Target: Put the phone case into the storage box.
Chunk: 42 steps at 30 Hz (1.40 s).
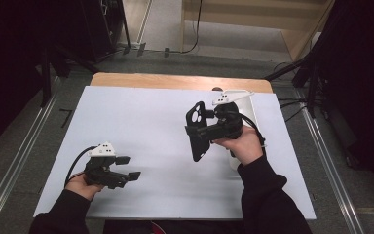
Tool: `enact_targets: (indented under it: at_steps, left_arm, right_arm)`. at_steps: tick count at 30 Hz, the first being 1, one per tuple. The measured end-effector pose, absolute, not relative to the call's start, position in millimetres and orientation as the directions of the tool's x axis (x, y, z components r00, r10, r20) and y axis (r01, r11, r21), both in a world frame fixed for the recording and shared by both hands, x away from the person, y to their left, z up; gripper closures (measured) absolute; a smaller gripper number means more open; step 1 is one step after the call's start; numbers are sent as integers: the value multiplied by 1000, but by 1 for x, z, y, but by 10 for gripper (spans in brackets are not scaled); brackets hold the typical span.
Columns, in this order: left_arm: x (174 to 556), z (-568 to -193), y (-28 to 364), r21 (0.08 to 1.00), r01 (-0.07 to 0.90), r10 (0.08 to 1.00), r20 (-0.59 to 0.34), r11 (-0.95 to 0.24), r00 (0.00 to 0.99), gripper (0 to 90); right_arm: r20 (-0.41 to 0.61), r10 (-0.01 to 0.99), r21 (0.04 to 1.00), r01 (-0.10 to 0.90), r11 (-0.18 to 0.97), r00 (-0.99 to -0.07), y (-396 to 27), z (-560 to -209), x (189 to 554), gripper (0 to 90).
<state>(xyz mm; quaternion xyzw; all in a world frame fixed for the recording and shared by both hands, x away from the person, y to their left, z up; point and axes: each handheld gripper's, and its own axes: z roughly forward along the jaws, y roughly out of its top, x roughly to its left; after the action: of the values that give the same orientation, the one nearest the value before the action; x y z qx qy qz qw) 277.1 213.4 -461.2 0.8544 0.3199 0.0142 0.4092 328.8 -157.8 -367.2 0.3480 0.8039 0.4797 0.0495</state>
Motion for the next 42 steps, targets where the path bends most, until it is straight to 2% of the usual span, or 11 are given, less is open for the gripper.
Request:
enact_targets:
  at_steps: [22,42]
  left_arm:
    - [280,-464,216,694,547,536,-269,-468,800,246]
    - [280,-463,216,695,535,509,-276,-480,815,246]
  right_arm:
    - [247,696,834,514,201,-674,-200,-339,327,113]
    - [241,806,834,540,113,-541,-239,-331,327,113]
